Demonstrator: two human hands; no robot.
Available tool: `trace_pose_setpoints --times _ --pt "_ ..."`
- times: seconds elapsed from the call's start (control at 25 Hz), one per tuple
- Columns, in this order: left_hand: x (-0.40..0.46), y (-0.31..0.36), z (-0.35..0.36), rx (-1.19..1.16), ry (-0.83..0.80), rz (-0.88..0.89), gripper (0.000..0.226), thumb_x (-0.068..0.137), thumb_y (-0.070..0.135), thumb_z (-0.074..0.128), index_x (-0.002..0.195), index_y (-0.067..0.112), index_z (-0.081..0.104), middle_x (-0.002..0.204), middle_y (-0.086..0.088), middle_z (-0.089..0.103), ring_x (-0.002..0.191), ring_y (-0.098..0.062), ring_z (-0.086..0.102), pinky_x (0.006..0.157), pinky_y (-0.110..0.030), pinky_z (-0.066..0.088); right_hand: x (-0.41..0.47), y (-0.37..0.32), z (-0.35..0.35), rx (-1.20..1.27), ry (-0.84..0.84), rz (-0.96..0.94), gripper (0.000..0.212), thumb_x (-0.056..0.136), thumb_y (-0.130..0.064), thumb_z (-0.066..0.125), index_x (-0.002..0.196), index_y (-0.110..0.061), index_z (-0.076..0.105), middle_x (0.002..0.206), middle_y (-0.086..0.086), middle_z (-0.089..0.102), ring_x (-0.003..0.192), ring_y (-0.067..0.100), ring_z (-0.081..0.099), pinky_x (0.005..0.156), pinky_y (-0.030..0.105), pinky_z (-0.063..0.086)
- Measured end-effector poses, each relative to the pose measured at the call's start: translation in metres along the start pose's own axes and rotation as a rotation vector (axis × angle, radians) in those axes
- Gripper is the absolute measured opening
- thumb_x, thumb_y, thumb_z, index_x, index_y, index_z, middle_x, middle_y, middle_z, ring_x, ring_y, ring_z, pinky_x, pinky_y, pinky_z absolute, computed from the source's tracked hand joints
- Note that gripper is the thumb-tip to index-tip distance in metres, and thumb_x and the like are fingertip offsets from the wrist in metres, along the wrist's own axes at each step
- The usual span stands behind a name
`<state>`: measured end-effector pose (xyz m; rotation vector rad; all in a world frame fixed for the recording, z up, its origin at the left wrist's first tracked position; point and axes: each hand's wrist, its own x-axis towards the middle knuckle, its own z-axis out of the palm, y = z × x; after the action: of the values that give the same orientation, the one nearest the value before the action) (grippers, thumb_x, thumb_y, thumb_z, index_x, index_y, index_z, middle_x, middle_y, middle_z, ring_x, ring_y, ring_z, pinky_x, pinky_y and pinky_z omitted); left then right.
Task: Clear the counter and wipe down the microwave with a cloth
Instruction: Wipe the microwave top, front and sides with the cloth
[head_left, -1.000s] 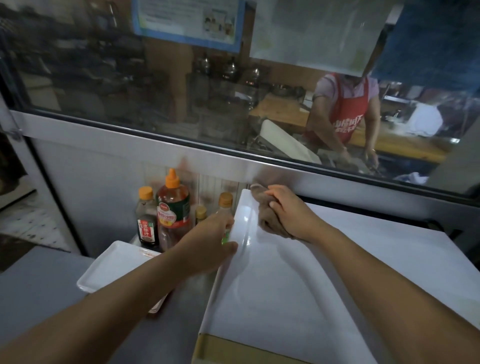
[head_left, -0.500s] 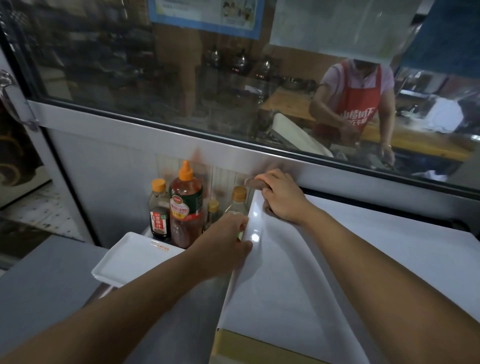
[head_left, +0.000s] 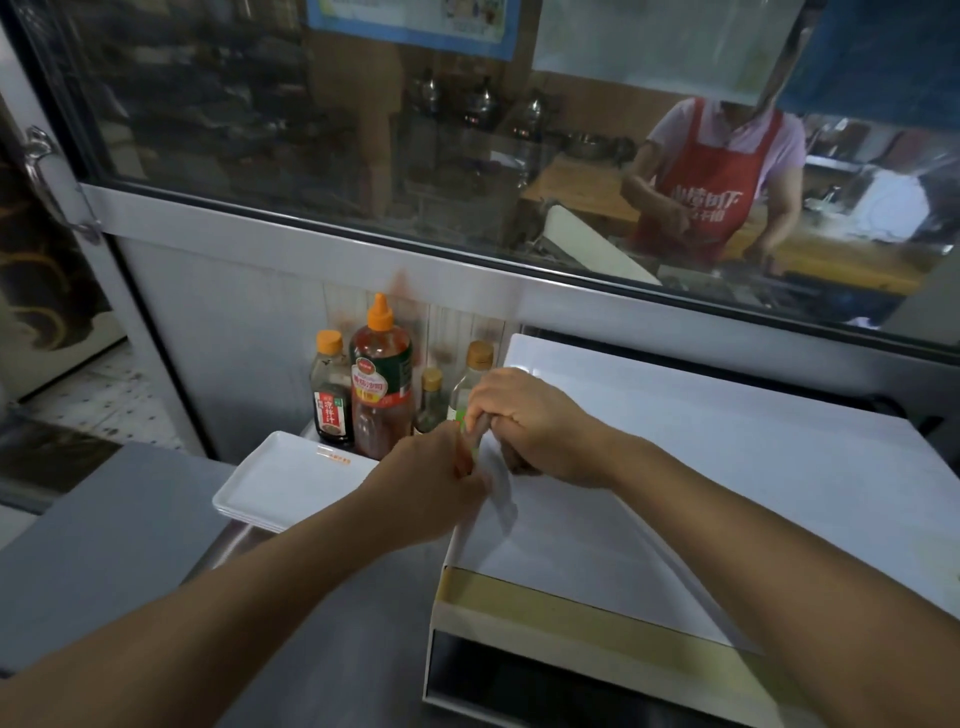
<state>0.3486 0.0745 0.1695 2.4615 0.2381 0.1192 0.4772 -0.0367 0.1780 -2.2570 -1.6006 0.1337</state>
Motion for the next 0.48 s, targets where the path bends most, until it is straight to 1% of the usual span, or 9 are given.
trace_pose_setpoints --times 0.08,0.12,0.2,0.24,0.32,0.36,0.4,0.44,0.48 --pt "-0.002 -0.001 0.002 -0.013 -0.005 -0.029 0.014 0.088 0.027 0.055 0.088 0.013 0.054 0.082 -0.001 0.062 0.071 -0.014 0.057 0.057 -0.02 0.042 -0.002 0.004 -0.004 -0.012 -0.016 -0.045 0.033 0.083 -0.014 0.033 0.083 -0.02 0.066 0.095 -0.005 0.06 0.095 0.01 0.047 0.092 0.024 0.035" --pt "-0.001 -0.002 0.003 -0.02 -0.008 -0.054 0.015 0.088 0.03 0.055 0.09 0.015 0.052 0.081 0.002 0.06 0.073 -0.014 0.056 0.061 -0.023 0.044 0.002 0.01 -0.007 -0.027 -0.003 -0.053 0.033 0.086 -0.013 0.034 0.085 -0.02 0.067 0.097 -0.004 0.061 0.097 0.01 0.048 0.094 0.024 0.034" --pt "0.0 -0.003 0.005 -0.027 -0.024 -0.09 0.018 0.088 0.033 0.056 0.094 0.017 0.052 0.084 0.004 0.059 0.08 -0.016 0.057 0.07 -0.028 0.048 0.011 0.023 -0.014 -0.046 0.054 -0.011 0.032 0.091 -0.008 0.038 0.09 -0.018 0.068 0.102 -0.004 0.062 0.102 0.011 0.049 0.097 0.029 0.035" --pt "0.0 -0.003 0.005 -0.036 -0.024 -0.102 0.019 0.088 0.033 0.056 0.096 0.017 0.052 0.085 0.004 0.059 0.082 -0.017 0.058 0.072 -0.029 0.049 0.015 0.025 -0.015 -0.064 0.076 0.029 0.032 0.093 -0.008 0.038 0.093 -0.017 0.068 0.106 -0.004 0.061 0.104 0.01 0.049 0.099 0.032 0.036" --pt "-0.001 -0.002 0.004 -0.027 -0.019 -0.103 0.019 0.089 0.033 0.056 0.097 0.016 0.052 0.083 0.004 0.059 0.079 -0.015 0.057 0.067 -0.026 0.046 0.01 0.021 -0.011 -0.087 0.087 0.091 0.035 0.094 -0.014 0.034 0.102 -0.018 0.068 0.116 -0.004 0.06 0.112 0.009 0.047 0.103 0.031 0.036" --pt "-0.002 -0.001 0.005 -0.011 -0.005 -0.096 0.018 0.089 0.032 0.056 0.095 0.016 0.052 0.082 0.003 0.059 0.075 -0.013 0.056 0.062 -0.023 0.043 -0.001 0.016 -0.008 -0.073 0.091 0.077 0.037 0.094 -0.017 0.032 0.107 -0.019 0.066 0.122 -0.004 0.059 0.116 0.008 0.046 0.105 0.026 0.034" --pt "-0.002 0.0 0.006 -0.002 0.024 -0.091 0.016 0.088 0.03 0.057 0.093 0.016 0.051 0.081 0.002 0.058 0.071 -0.011 0.054 0.058 -0.021 0.04 -0.015 0.008 -0.003 -0.043 0.095 0.032 0.039 0.093 -0.019 0.031 0.114 -0.02 0.064 0.127 -0.005 0.057 0.12 0.006 0.044 0.105 0.021 0.032" --pt "-0.003 0.0 0.006 -0.008 0.061 -0.094 0.016 0.087 0.029 0.059 0.091 0.017 0.049 0.08 0.002 0.057 0.068 -0.008 0.052 0.055 -0.018 0.037 -0.032 0.001 0.0 -0.003 0.096 -0.023 0.04 0.094 -0.018 0.031 0.121 -0.022 0.06 0.131 -0.005 0.054 0.123 0.005 0.042 0.106 0.018 0.03" --pt "-0.004 0.001 0.005 -0.026 0.099 -0.104 0.019 0.085 0.027 0.061 0.091 0.018 0.046 0.081 0.002 0.055 0.067 -0.006 0.05 0.053 -0.017 0.035 -0.049 -0.003 0.001 0.034 0.096 -0.073 0.039 0.096 -0.016 0.032 0.127 -0.024 0.055 0.135 -0.006 0.052 0.126 0.006 0.042 0.107 0.019 0.03"
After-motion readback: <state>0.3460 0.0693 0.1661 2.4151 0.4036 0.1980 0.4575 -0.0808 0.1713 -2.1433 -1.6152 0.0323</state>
